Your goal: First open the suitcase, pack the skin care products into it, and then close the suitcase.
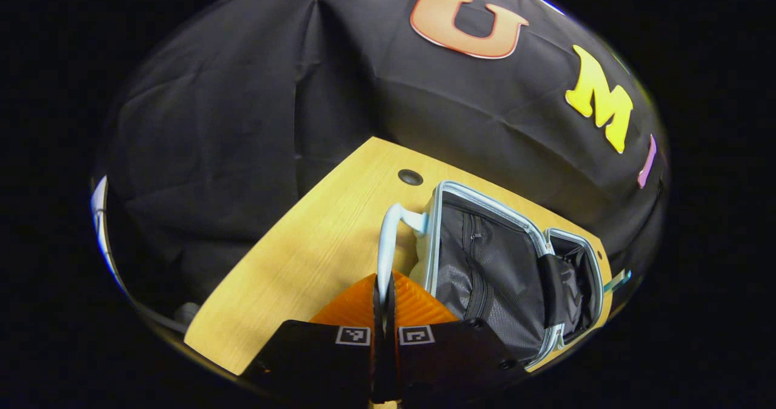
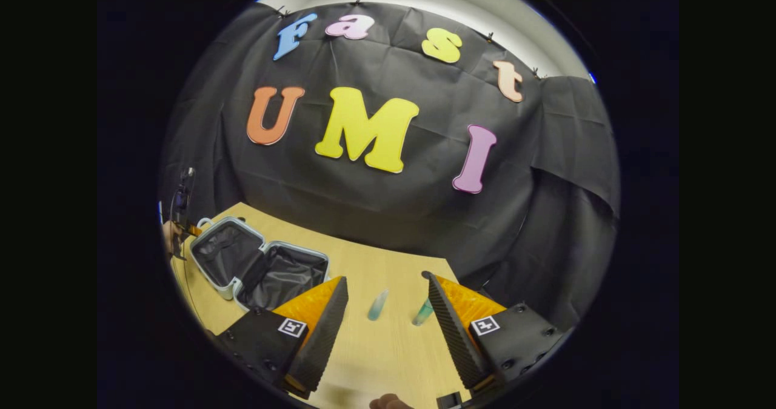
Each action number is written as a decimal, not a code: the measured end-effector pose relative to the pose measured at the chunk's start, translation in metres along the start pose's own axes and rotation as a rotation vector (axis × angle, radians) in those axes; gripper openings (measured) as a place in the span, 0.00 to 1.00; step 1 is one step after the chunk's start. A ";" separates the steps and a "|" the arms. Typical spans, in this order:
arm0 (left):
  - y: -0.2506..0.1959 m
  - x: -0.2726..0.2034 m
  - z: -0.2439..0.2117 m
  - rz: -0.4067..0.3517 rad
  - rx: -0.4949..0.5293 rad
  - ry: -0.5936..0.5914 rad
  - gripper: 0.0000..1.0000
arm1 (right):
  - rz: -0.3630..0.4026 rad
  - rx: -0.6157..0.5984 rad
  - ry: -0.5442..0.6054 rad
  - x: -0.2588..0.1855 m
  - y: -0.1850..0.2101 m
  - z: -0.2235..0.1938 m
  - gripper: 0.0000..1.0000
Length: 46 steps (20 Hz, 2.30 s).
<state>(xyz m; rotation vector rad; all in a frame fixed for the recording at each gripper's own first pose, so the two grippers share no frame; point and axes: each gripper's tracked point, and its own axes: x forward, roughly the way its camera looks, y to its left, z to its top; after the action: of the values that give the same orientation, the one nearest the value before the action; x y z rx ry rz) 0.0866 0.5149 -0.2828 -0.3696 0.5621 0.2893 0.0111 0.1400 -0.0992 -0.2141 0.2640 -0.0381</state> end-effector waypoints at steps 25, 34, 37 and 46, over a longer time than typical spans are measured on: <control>-0.283 -0.130 -0.013 -0.363 0.320 -0.201 0.98 | 0.053 0.106 0.084 0.031 -0.081 -0.060 0.80; -0.474 -0.103 -0.132 -0.534 0.551 -0.089 0.98 | 0.018 0.114 0.123 0.061 -0.175 -0.094 0.80; -0.510 -0.090 -0.159 -0.554 0.569 -0.054 0.98 | 0.019 0.108 0.145 0.074 -0.200 -0.108 0.80; -0.576 -0.008 -0.221 -0.483 0.616 0.062 0.98 | 0.046 0.107 0.217 0.110 -0.248 -0.154 0.80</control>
<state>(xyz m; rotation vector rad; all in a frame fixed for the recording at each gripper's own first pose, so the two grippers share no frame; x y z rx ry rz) 0.1874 -0.0936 -0.3024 0.0905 0.5754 -0.3606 0.0745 -0.1411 -0.2194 -0.0969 0.4819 -0.0296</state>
